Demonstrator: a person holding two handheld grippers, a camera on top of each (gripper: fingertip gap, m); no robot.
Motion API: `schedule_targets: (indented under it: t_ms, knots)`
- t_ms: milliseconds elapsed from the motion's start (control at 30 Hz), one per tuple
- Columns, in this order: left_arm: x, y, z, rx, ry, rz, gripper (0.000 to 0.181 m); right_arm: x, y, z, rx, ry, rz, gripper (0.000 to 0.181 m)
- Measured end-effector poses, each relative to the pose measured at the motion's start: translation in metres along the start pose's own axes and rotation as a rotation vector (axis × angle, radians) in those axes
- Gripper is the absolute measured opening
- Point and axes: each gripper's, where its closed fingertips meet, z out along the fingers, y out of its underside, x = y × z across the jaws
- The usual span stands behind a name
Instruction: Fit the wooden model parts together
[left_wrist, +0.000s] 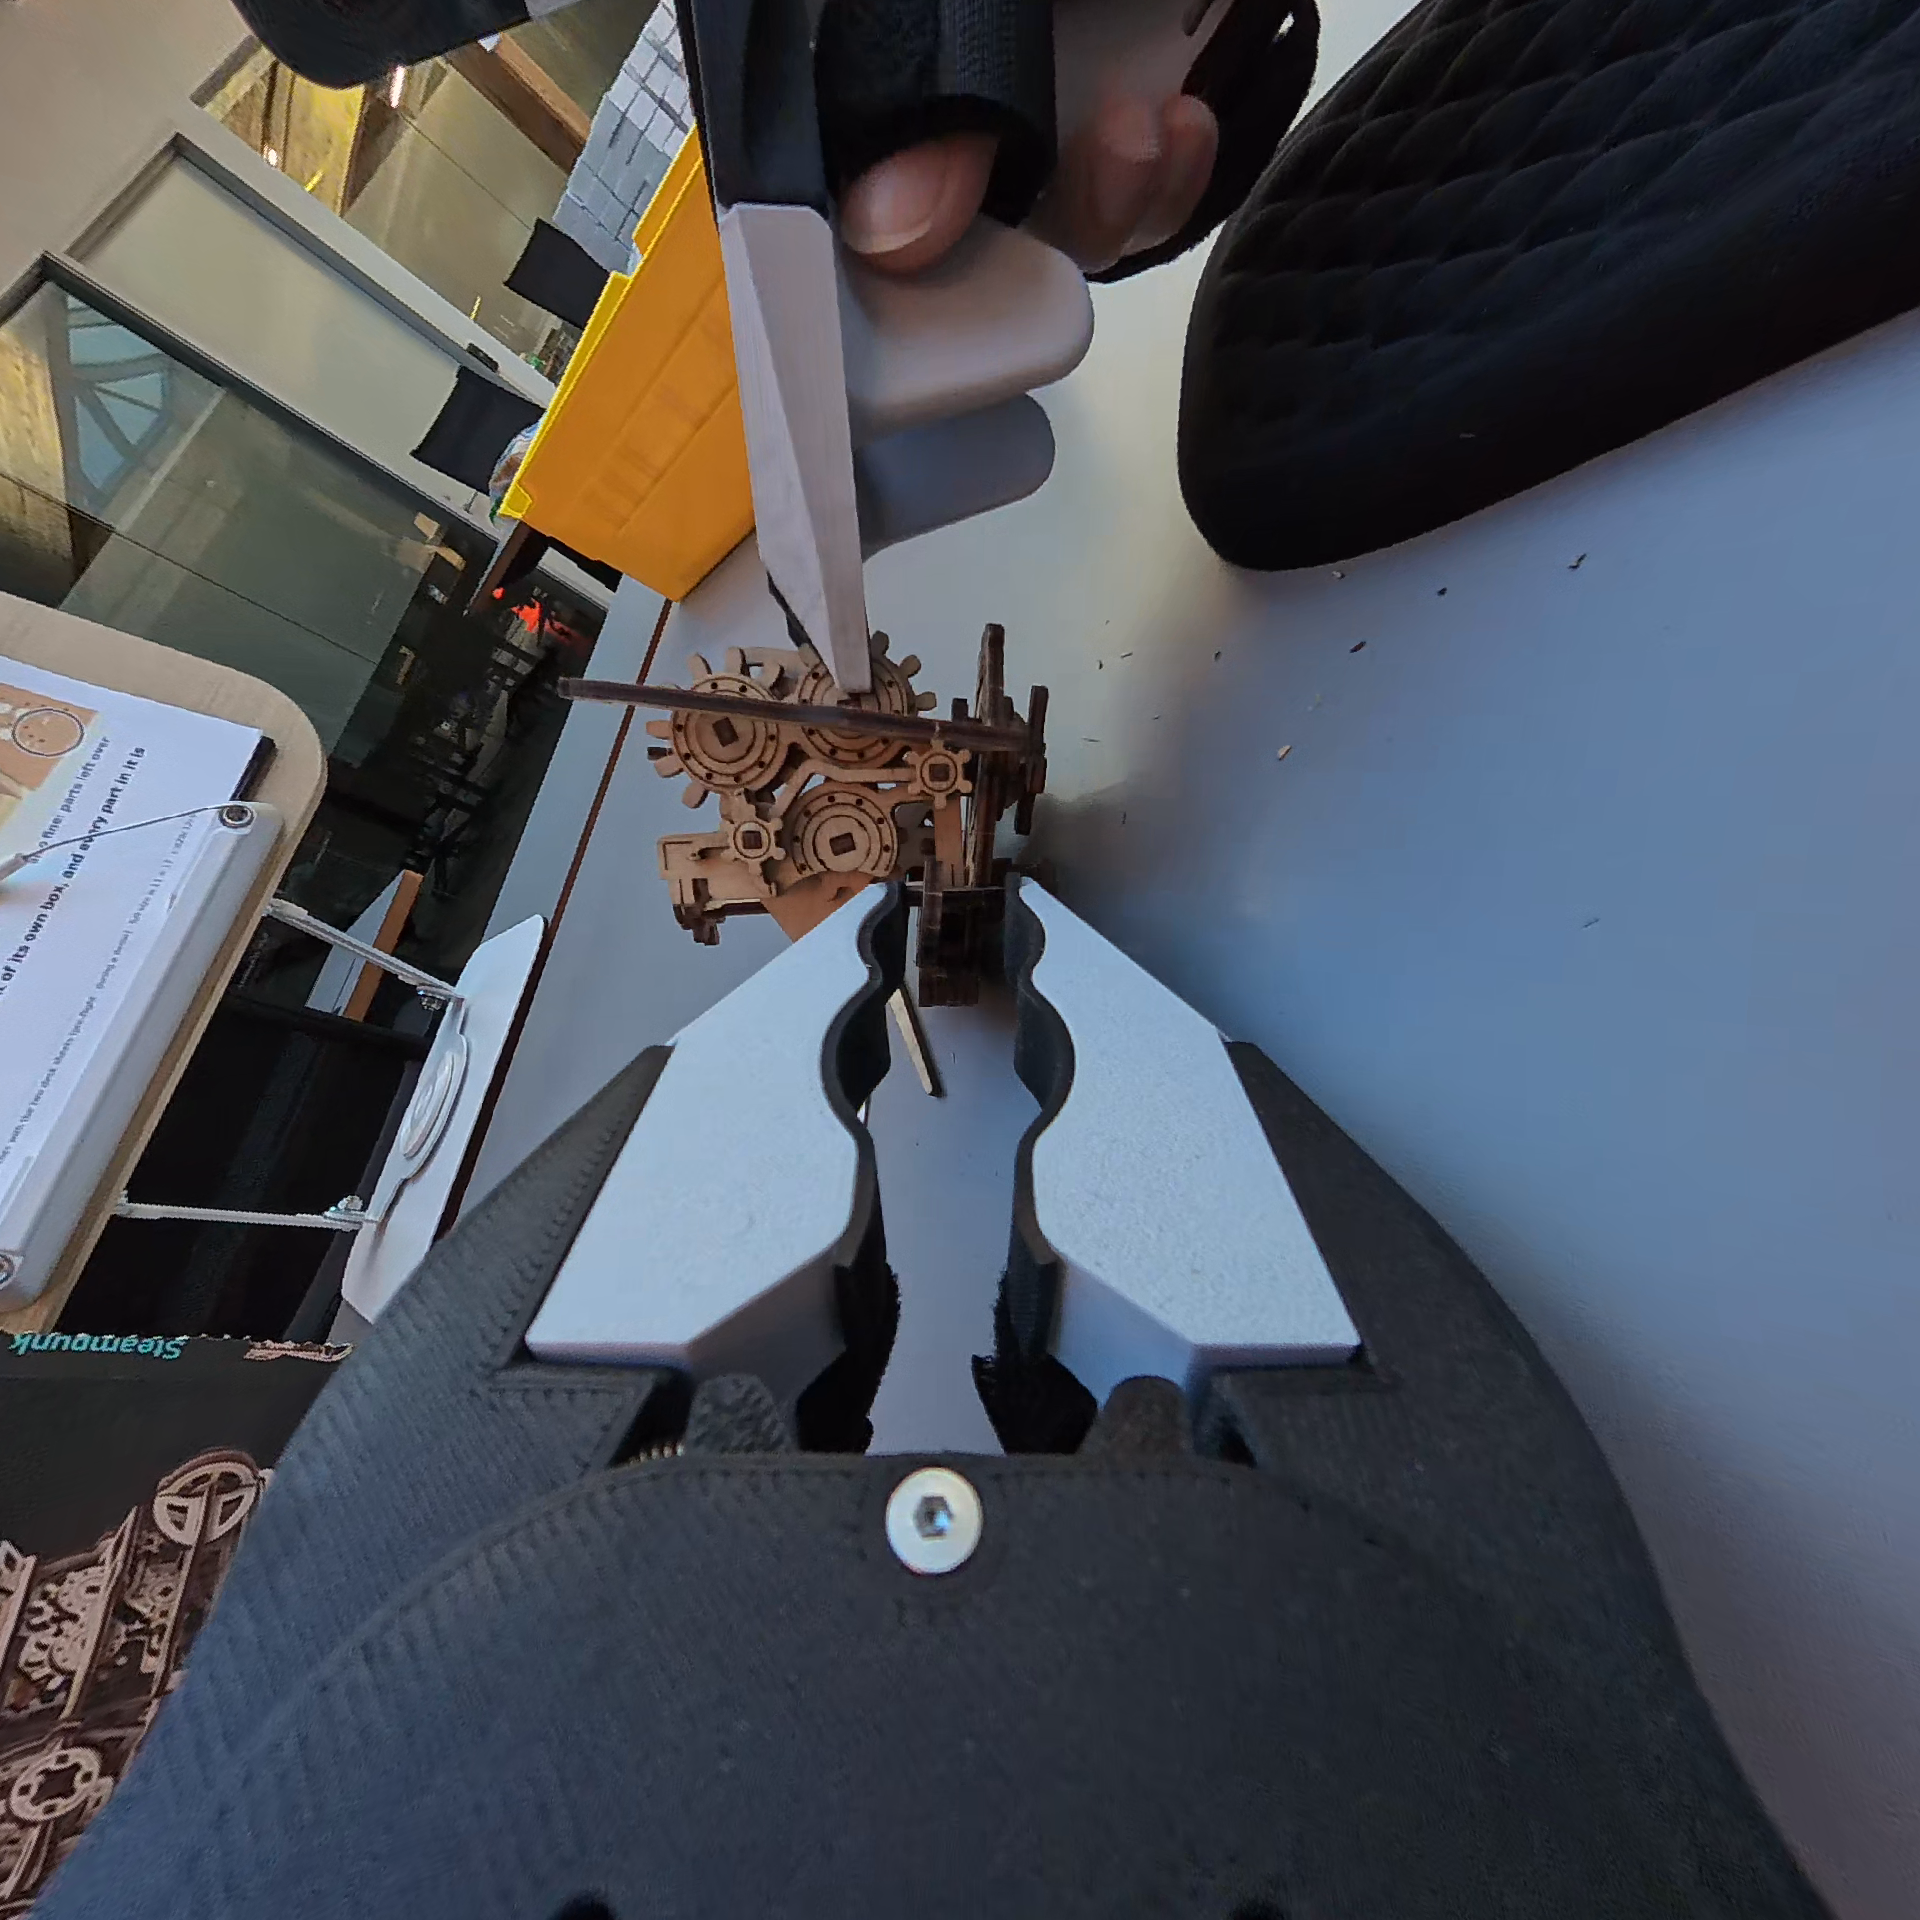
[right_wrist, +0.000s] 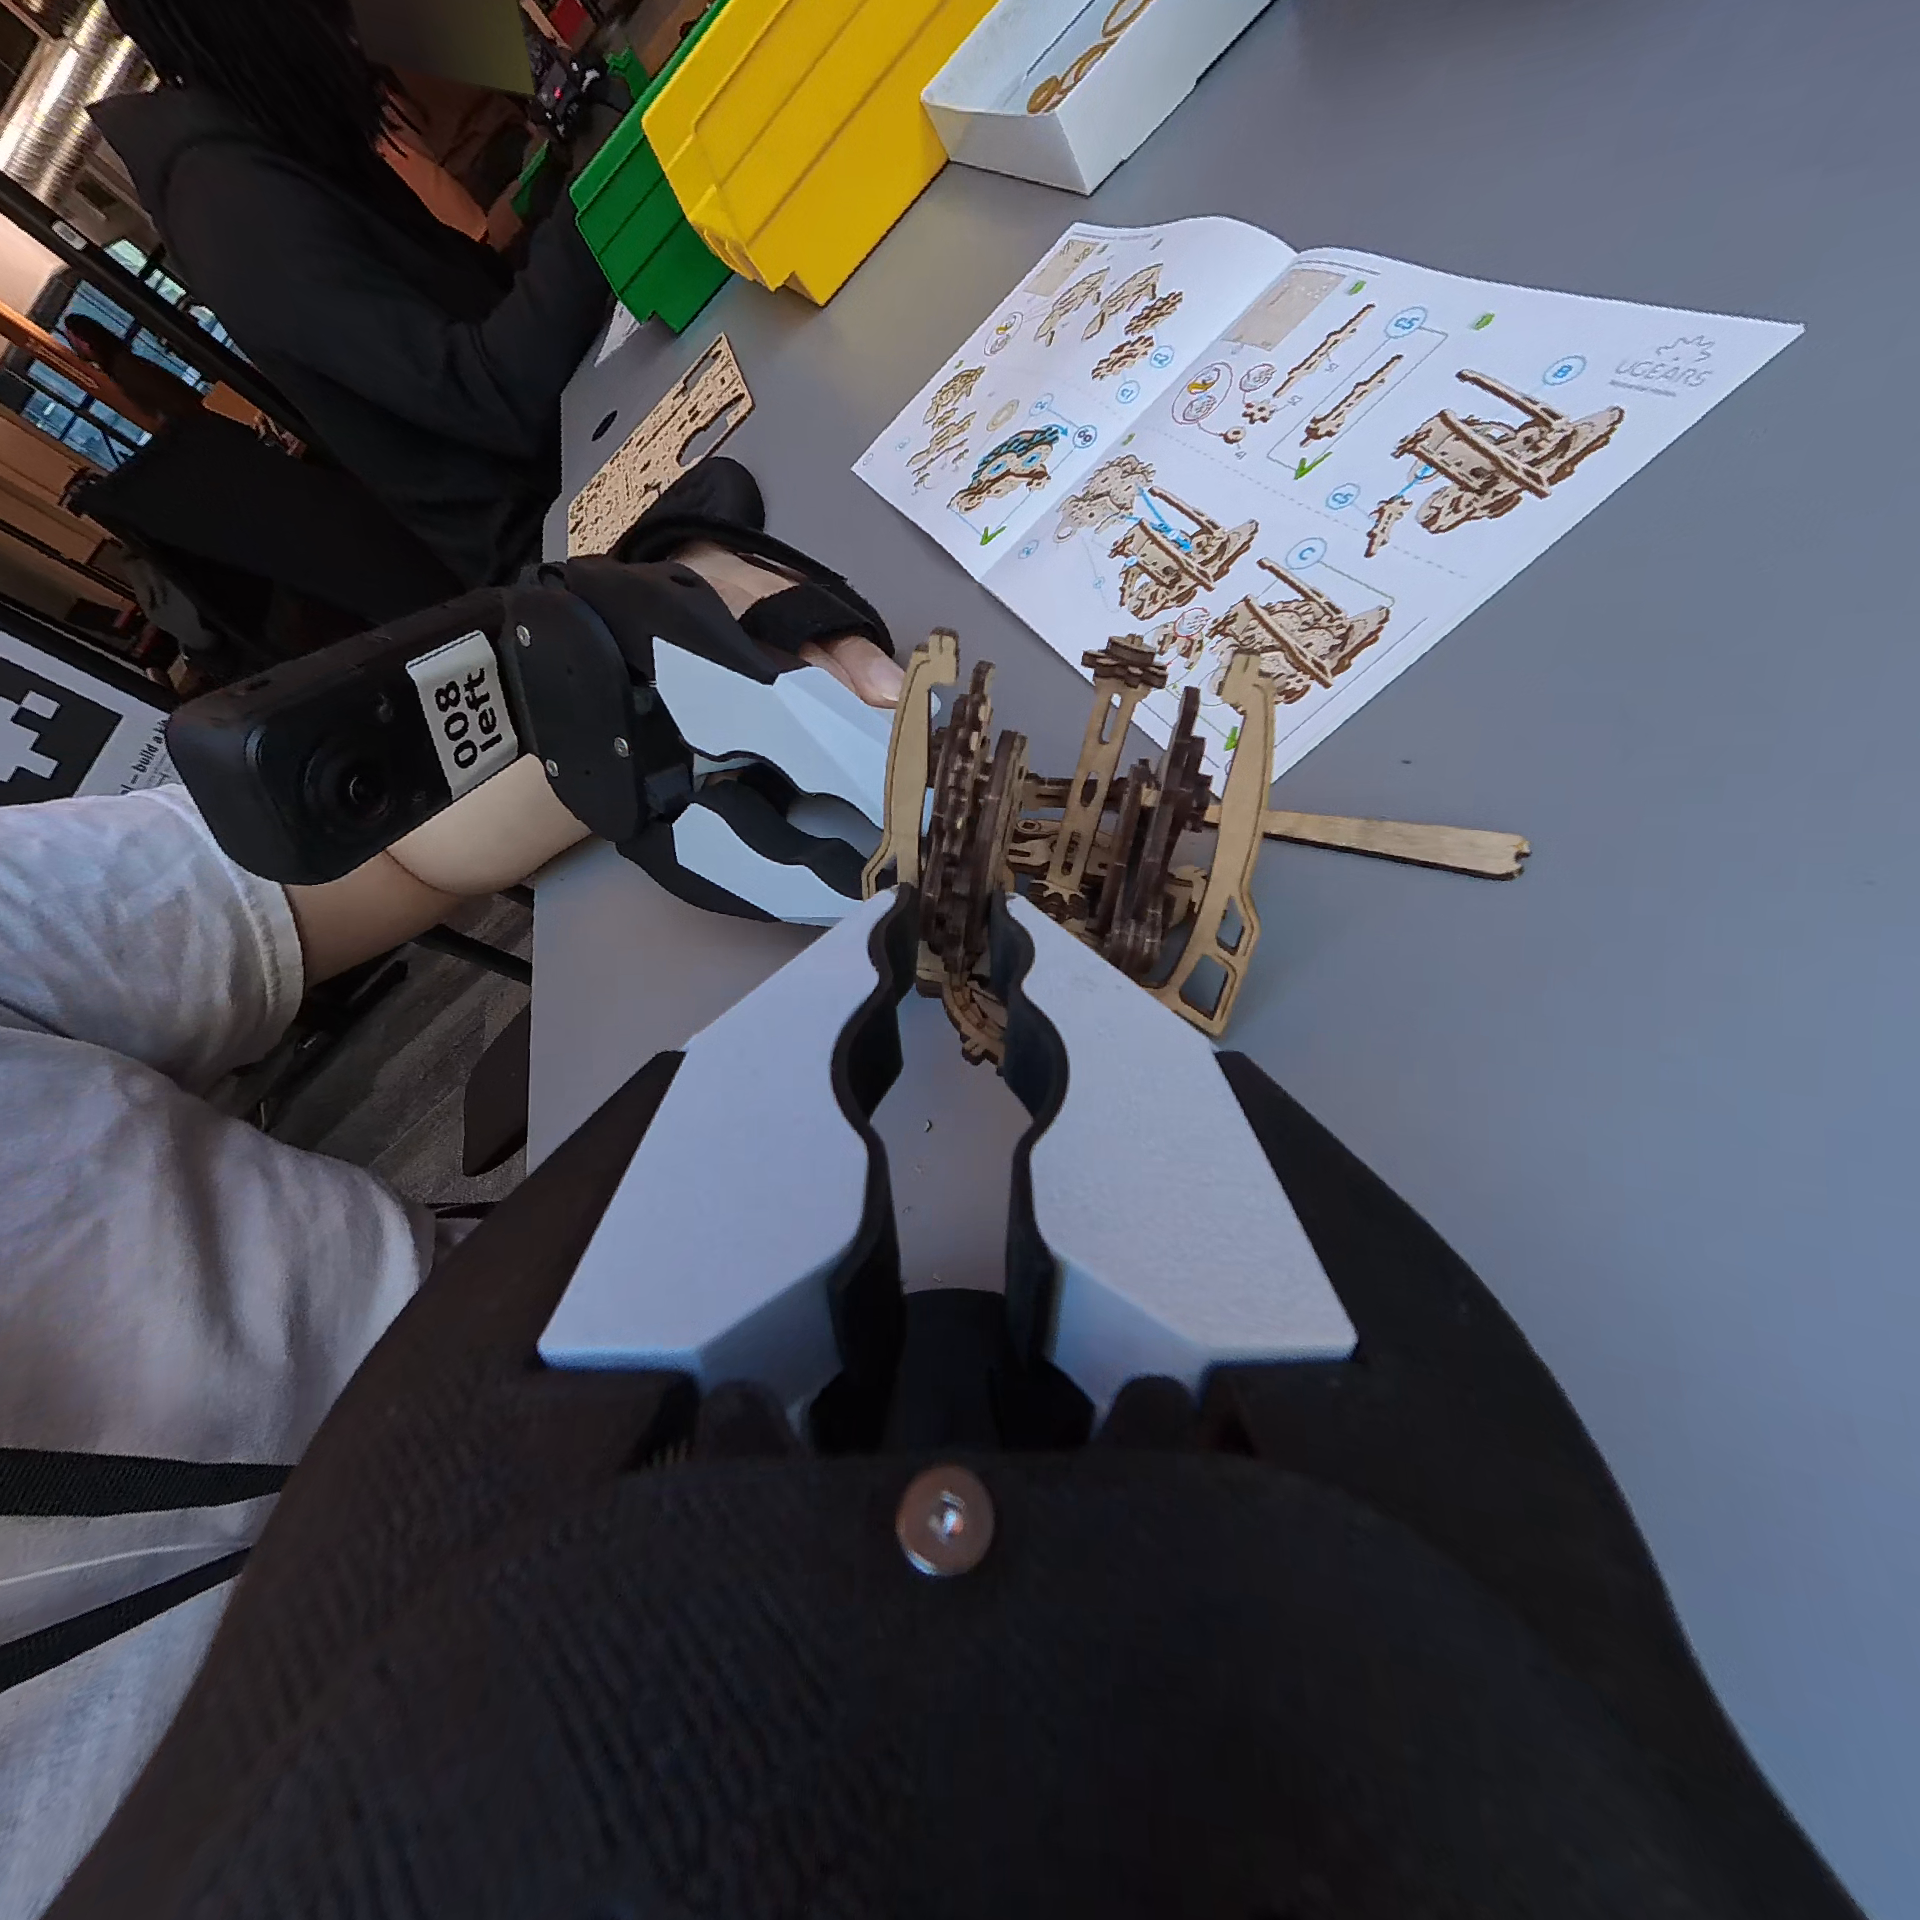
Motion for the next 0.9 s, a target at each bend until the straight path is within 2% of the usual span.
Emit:
schedule_targets:
  t_ms: [300,567,900]
  knots:
    - [0.0003,-0.0003,0.0003,-0.002,0.001,0.002,0.017,-0.0007,0.0045,-0.0013,-0.015,-0.046,0.044,0.011]
    - [0.0003,-0.0047,-0.0015,0.020,0.016,-0.041,0.017,-0.0026,0.0001,-0.0039,0.074,-0.031,-0.005,0.010]
    - [0.0016,-0.0001,-0.0010,-0.012,0.008,-0.025,0.017,-0.0006,0.0029,-0.0011,0.072,-0.024,0.033,0.011]
